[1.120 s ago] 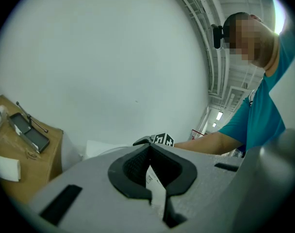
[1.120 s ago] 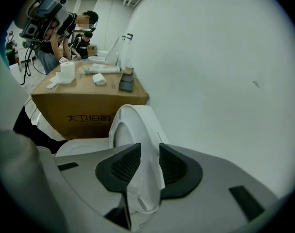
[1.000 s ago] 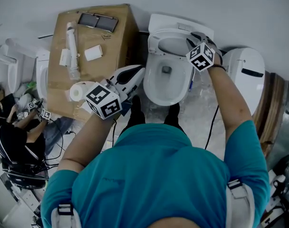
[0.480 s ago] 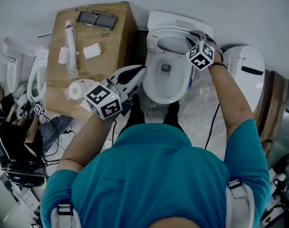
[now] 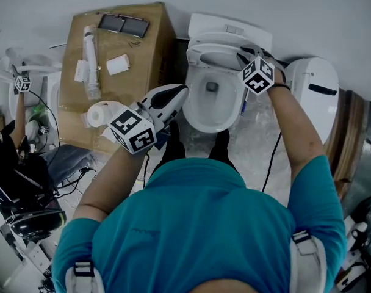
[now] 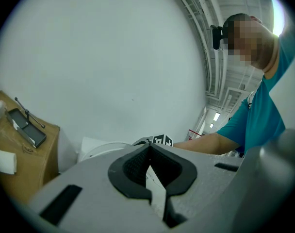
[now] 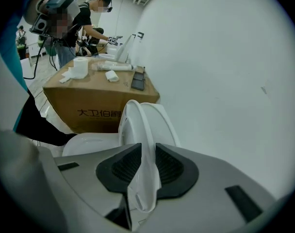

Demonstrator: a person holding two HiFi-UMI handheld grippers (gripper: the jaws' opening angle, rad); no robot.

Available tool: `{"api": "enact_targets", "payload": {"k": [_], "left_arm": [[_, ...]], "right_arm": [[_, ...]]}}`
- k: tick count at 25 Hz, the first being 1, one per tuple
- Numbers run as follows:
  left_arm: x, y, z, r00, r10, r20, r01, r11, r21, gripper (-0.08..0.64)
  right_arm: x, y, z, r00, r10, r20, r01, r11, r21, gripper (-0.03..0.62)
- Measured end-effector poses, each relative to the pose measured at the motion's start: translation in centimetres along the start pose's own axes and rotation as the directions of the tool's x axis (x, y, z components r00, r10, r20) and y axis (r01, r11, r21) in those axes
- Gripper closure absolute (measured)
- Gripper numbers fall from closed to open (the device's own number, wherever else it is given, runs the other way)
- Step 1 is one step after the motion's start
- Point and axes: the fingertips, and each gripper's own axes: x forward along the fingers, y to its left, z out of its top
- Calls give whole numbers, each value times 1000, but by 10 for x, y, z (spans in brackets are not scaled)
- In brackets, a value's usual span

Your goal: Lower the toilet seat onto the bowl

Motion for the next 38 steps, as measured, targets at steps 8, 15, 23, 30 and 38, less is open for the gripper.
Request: {"api": "enact_targets", "payload": {"k": [8, 15, 23, 30, 38], "left_arm": [[2, 0, -3, 1000, -7, 0, 7, 1000, -2, 557], [3, -2, -2, 1000, -11, 3, 11, 1000, -3, 557], [4, -3, -6, 1000, -9, 2, 9, 1000, -5, 557], [3, 3, -10, 1000, 14, -5, -14, 1000, -14, 557], [1, 11, -18, 999, 37, -16, -37, 999, -15, 557]], "right_arm": [[-7, 15, 1, 999, 42, 9, -41, 999, -18, 542], [-15, 31, 0, 996, 89, 17, -88, 995, -52, 554], [-23, 48, -1, 993, 118, 27, -116, 991, -65, 554], [-31, 66, -5, 988, 147, 37, -144, 987, -77, 554], [-38, 88, -9, 983, 181, 42, -177, 980, -92, 555]]}}
